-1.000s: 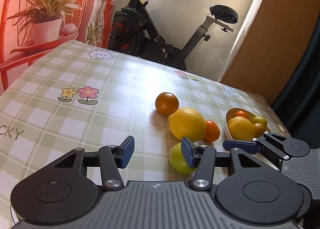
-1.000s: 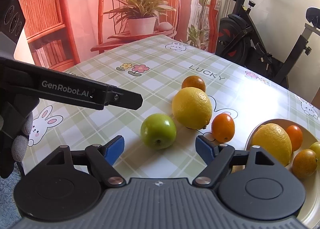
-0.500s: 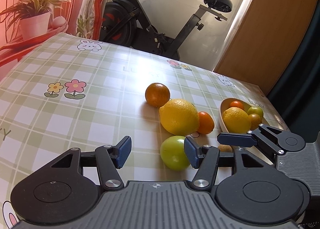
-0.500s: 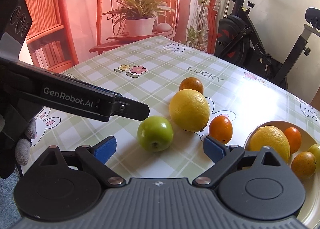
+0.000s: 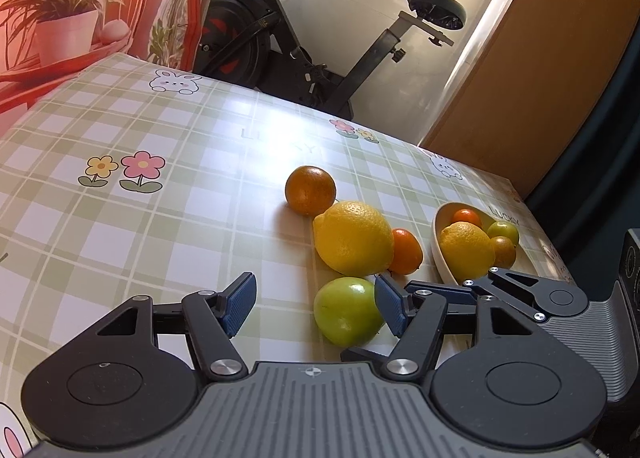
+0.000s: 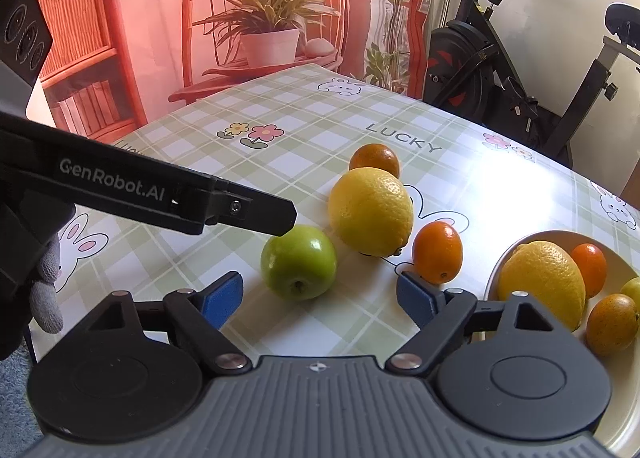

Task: Organize fruits
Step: 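Close the left gripper around the green apple, then carry the green apple with the left gripper over the plate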

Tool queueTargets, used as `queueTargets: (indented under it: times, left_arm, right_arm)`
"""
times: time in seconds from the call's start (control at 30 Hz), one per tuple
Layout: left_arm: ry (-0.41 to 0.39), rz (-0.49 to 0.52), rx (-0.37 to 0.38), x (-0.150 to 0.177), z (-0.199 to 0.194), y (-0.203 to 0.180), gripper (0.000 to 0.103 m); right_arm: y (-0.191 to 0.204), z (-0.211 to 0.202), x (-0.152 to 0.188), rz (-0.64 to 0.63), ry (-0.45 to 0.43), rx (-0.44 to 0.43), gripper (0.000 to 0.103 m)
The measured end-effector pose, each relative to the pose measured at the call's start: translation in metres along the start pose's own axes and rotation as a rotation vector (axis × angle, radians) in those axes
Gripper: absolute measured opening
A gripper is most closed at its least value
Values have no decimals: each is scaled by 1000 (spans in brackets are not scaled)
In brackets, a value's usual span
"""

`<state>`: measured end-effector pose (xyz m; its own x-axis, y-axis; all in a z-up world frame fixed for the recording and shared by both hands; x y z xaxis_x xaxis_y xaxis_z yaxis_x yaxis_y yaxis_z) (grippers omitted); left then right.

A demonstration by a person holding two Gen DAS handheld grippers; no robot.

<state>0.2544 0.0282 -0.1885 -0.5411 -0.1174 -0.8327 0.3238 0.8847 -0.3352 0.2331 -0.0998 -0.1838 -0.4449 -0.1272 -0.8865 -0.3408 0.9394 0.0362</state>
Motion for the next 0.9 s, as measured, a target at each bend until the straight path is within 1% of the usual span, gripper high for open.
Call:
queueTargets:
  times: [0.03, 0.1, 0.17, 0.27, 0.3, 0.37, 0.43, 0.47, 0.5, 0.67, 0.9]
  left_arm:
    - [11, 3, -5, 1, 1, -1, 71]
    - [21, 16, 4, 3, 4, -3, 72]
    - [27, 24, 20, 5, 6, -7, 72]
    - [46, 28, 42, 7, 11, -11, 69]
    - [56, 31, 47, 9, 12, -12, 65]
    - [65, 37, 57, 11, 14, -14, 62]
    - [62, 40, 64, 12, 15, -17, 59]
    - [63, 37, 65, 13, 16, -17, 51]
    - [62, 34, 65, 13, 16, -17, 49]
    - [59, 63, 56, 14, 14, -22, 48]
    - [76, 97, 52, 18, 9, -32, 48]
  right_arm:
    - [0, 1, 0, -1, 2, -1, 77]
    - [1, 2, 0, 0, 2, -11, 70]
    - [2, 4, 1, 2, 5, -25, 66]
    - [5, 6, 1, -3, 5, -43, 60]
    - [5, 7, 1, -5, 4, -44, 57]
    - [6, 8, 2, -7, 0, -41, 54]
    - [5, 10, 2, 0, -1, -41, 54]
    - [5, 10, 2, 6, -2, -42, 54]
    - [4, 10, 2, 10, -3, -41, 54]
    - [2, 10, 3, 37, -6, -46, 48]
    - [-1, 6, 5, 89, -15, -52, 48]
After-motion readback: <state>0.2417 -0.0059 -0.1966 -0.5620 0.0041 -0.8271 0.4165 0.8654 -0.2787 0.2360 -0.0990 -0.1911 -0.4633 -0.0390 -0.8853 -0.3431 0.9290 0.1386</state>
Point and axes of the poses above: each gripper's, at about its wrist camera, not at the fingertips, and z roughly the way its jaws point, y to its left, x to its underside, the point moved 3 cm from there along z, roughly the way its jaws point, and after that the axes turned 15 degrees about -y, right-handed, at the moved point
